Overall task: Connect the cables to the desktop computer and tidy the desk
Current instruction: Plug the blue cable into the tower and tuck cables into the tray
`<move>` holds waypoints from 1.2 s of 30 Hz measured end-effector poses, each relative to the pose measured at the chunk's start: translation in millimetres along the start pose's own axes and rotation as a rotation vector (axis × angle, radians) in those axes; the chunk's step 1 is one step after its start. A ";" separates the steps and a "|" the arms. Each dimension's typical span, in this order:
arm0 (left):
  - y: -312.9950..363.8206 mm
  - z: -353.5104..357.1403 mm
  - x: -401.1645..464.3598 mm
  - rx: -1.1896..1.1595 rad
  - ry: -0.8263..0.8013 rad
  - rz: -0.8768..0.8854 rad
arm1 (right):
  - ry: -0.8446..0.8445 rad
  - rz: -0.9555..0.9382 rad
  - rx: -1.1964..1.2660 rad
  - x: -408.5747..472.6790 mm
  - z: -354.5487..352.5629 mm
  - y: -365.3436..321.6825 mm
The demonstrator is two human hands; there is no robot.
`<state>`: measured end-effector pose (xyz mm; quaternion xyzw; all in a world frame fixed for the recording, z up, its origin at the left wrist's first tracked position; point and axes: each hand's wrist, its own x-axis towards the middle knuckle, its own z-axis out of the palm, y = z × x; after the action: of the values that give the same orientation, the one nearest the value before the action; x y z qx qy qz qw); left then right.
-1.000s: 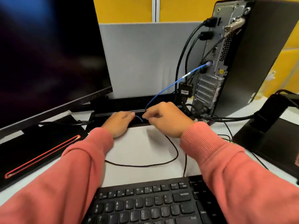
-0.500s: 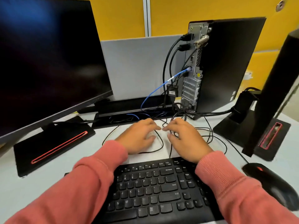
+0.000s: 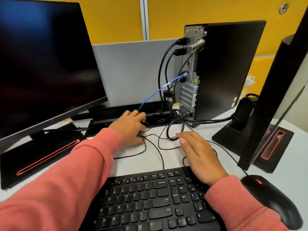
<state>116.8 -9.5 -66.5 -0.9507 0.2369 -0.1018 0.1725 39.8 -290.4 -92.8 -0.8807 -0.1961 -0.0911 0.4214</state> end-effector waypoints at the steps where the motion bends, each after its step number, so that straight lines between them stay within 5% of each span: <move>1: -12.9 4.1 -3.5 0.034 0.013 -0.024 | 0.035 -0.002 -0.002 0.9 0.0 2.9; 5: -48.0 21.1 -22.8 0.163 0.052 -0.219 | 0.133 0.014 -0.116 1.6 -0.9 10.4; 8: -53.0 30.4 -28.5 0.204 -0.148 -0.409 | 0.023 0.155 -0.212 6.7 -0.5 12.0; 12: -52.2 16.2 -26.5 -0.182 -0.356 -0.401 | -0.032 0.284 -0.195 18.0 -4.5 9.2; 16: -43.9 -15.0 -21.7 -0.645 -0.117 -0.304 | 0.001 0.249 -0.247 26.5 -2.5 12.2; 19: -12.7 -36.4 -20.1 -0.719 0.180 -0.152 | 0.072 0.060 -0.069 29.1 -2.2 5.4; 21: 15.2 -46.2 -17.3 -0.759 0.214 -0.050 | 0.091 -0.073 0.021 29.2 -2.3 -6.1; 26: 49.9 -20.9 -7.2 -0.735 -0.205 -0.094 | -0.006 -0.003 0.261 24.5 -10.9 -12.7; 32: 32.6 -14.2 3.4 -0.397 -0.110 -0.011 | 0.065 0.058 0.301 22.4 -19.3 0.7; 36: -3.4 -7.2 1.6 -0.308 0.033 -0.242 | 0.014 0.082 0.132 22.0 -16.4 8.6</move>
<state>117.6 -9.5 -58.4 -0.9856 0.1362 -0.1001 0.0077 63.4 -302.1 -81.4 -0.8577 -0.1626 -0.0670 0.4831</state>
